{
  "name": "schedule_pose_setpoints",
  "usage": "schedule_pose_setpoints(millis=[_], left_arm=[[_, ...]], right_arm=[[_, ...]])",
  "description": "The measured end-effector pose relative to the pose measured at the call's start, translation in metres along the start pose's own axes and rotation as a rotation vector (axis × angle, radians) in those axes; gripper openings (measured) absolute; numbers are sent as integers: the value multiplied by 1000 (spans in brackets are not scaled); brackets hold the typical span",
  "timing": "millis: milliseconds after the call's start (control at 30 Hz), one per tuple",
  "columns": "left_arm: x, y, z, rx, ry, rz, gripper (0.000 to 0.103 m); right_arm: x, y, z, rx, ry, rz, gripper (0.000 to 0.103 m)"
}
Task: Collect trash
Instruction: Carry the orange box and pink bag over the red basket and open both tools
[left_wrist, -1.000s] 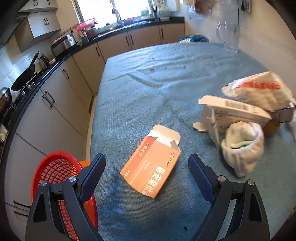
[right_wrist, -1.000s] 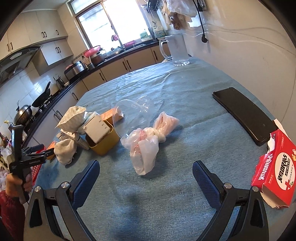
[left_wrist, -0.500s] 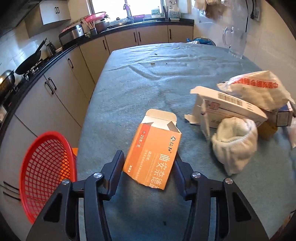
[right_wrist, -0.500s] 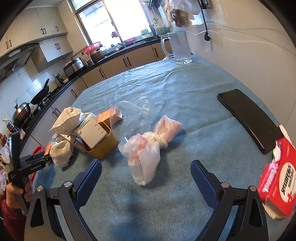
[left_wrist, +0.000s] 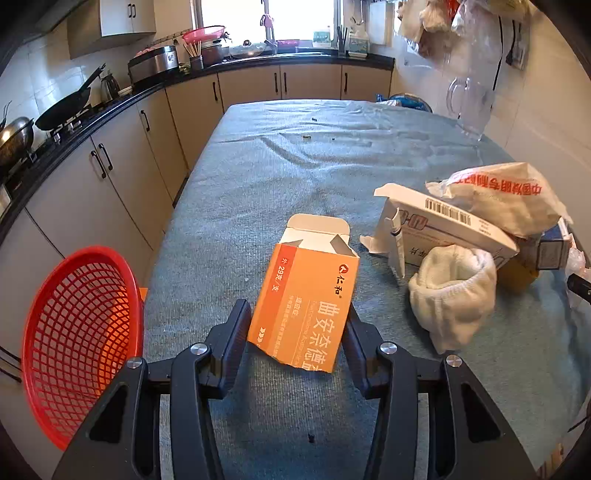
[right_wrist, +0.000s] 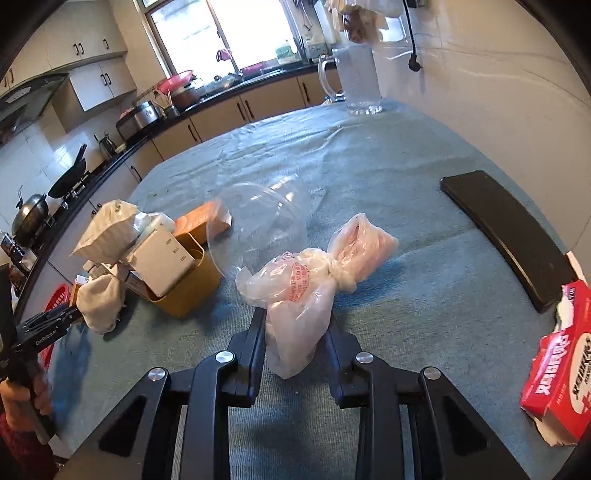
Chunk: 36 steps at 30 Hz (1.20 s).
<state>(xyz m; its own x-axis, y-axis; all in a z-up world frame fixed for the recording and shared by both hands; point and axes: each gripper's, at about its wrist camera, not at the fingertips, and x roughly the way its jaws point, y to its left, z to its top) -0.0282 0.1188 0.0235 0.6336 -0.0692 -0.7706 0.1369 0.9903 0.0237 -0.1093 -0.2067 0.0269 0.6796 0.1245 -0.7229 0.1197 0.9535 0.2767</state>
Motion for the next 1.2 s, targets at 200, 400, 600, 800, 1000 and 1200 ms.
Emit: schedule_pose_setpoints(millis=[200,400,600,800,1000,1200], left_arm=[[-13,0,-5,-11,-24,-17,47],[-30,2,-7,-23,-56,-25,47],[-50,11,-10,-46,-94,-32,47],[-75,32,-15,-84,-140,-17,47],[-101,72,-23,-145,-186,30,47],[-109,121,-38,-219,-193,113,47]], right_arm=[[-23,4,1,-7,-70,-7,30],[-46,19,2,-44,-135,37,30],[-60,55,-1,-132,-155,119,30],[-59,105,-3,-235,-120,238,30],[-50,176,-4,-360,-60,393,30],[-29,251,-12,-469,30,544,30]])
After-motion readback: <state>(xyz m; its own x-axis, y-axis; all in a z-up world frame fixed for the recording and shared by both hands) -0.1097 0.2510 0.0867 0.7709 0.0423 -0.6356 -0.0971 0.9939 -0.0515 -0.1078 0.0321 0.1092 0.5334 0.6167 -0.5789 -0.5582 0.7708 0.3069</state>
